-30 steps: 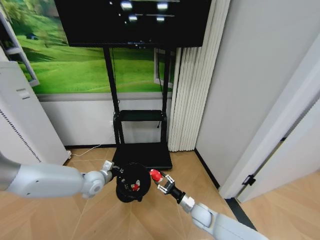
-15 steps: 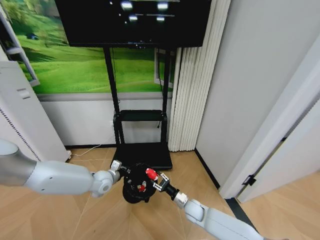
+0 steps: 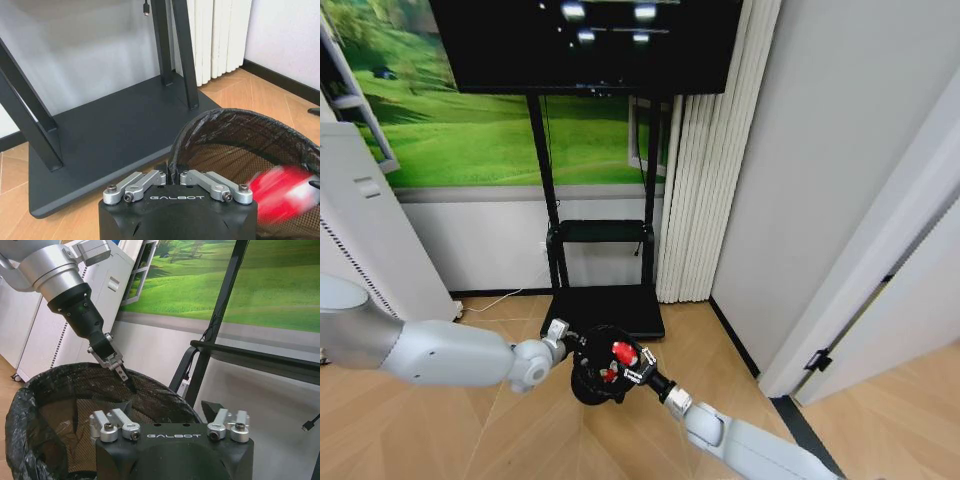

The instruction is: Pick up the trash bin and place the garbage on the floor into it.

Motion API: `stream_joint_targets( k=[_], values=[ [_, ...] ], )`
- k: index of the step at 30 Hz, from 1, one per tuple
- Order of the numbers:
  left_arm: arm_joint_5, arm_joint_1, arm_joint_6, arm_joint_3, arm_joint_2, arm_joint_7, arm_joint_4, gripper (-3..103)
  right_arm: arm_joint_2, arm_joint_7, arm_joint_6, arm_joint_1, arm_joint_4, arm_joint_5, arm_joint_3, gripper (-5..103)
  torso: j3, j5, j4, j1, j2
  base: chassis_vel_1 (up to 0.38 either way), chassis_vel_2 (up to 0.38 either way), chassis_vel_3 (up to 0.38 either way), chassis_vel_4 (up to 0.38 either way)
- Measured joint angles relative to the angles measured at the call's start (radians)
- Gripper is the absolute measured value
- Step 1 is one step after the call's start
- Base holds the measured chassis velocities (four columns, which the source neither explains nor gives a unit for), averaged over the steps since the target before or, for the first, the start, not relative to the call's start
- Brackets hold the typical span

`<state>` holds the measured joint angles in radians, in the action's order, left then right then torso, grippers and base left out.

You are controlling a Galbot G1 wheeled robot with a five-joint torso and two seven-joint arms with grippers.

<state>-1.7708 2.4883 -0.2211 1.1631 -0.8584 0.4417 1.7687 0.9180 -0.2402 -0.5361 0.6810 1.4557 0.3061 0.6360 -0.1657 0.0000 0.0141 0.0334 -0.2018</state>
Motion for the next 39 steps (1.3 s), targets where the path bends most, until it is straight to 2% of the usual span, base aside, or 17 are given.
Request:
stream_joint_targets(
  k=[1, 2, 3, 4, 6, 14, 16, 22, 27, 33, 37, 39],
  values=[
    [0.0, 0.006, -0.001, 0.003, -0.002, 0.0, -0.001, 7, 0.0, -0.001, 0.002, 0.001, 0.001, 0.005, -0.001, 85, 0.0, 0.0, 0.0, 0.0, 0.0, 0.0, 0.0, 0.0, 0.0],
    [0.0, 0.006, -0.001, 0.003, -0.002, 0.0, -0.001, 7, 0.0, -0.001, 0.002, 0.001, 0.001, 0.005, -0.001, 85, 0.0, 0.0, 0.0, 0.0, 0.0, 0.0, 0.0, 0.0, 0.0],
    [0.0, 0.014, -0.001, 0.009, -0.005, 0.002, -0.004, 7, 0.001, -0.001, 0.003, 0.001, 0.001, 0.005, -0.001, 91, 0.0, 0.0, 0.0, 0.0, 0.0, 0.0, 0.0, 0.0, 0.0],
    [0.0, 0.014, -0.001, 0.009, -0.005, 0.002, -0.004, 7, 0.001, -0.001, 0.003, 0.001, 0.001, 0.005, -0.001, 91, 0.0, 0.0, 0.0, 0.0, 0.0, 0.0, 0.0, 0.0, 0.0],
    [-0.005, 0.026, -0.002, 0.024, -0.012, 0.009, -0.008, 7, 0.001, -0.007, 0.001, 0.002, -0.004, 0.008, -0.013, 99, 0.0, -0.0001, 0.0001, 0.0, 0.0, 0.0, 0.0, 0.0, 0.0],
    [0.0, 0.003, -0.004, 0.016, 0.024, 0.018, 0.019, 7, -0.015, -0.01, -0.053, 0.006, -0.055, 0.07, -0.105, 100, 0.0, -0.0002, 0.0002, 0.0, 0.0, 0.0, 0.0, 0.0, 0.0],
    [0.022, -0.025, -0.006, -0.01, 0.075, 0.027, 0.055, 7, -0.045, 0.002, -0.07, 0.033, -0.087, 0.094, -0.171, 100, 0.0, -0.0003, 0.0, 0.0, 0.0, 0.0, 0.0, 0.0, 0.0],
    [0.064, -0.093, -0.007, -0.05, 0.201, 0.036, 0.138, 7, -0.087, 0.006, -0.099, 0.178, -0.105, 0.066, -0.319, 100, 0.0, -0.0002, 0.0001, 0.0, 0.0, 0.0, 0.0, 0.0, 0.0],
    [0.081, -0.112, -0.007, -0.051, 0.251, 0.043, 0.172, 7, -0.102, 0.006, -0.104, 0.249, -0.098, 0.056, -0.4, 100, 0.0, -0.0003, 0.0001, 0.0, 0.0, 0.0, 0.0, 0.0, 0.0],
    [0.086, -0.126, -0.005, -0.044, 0.27, 0.045, 0.188, 7, -0.123, -0.002, -0.102, 0.28, -0.076, 0.043, -0.443, 100, 0.0, 0.0, 0.0003, 0.0, 0.0, 0.019, 0.009, -0.039, -0.01],
    [0.103, -0.125, -0.005, -0.04, 0.294, 0.047, 0.208, 7, -0.134, -0.019, -0.093, 0.307, -0.046, 0.019, -0.476, 100, 0.0, -0.0006, 0.0002, 0.0, 0.0, 0.238, 0.012, -0.257, -0.015],
    [0.11, -0.124, -0.005, -0.041, 0.304, 0.049, 0.214, 7, -0.134, -0.022, -0.092, 0.315, -0.042, 0.012, -0.483, 100, 0.0, 0.0006, 0.0, 0.0, 0.0, 0.361, 0.028, -0.319, -0.017]
  ],
)
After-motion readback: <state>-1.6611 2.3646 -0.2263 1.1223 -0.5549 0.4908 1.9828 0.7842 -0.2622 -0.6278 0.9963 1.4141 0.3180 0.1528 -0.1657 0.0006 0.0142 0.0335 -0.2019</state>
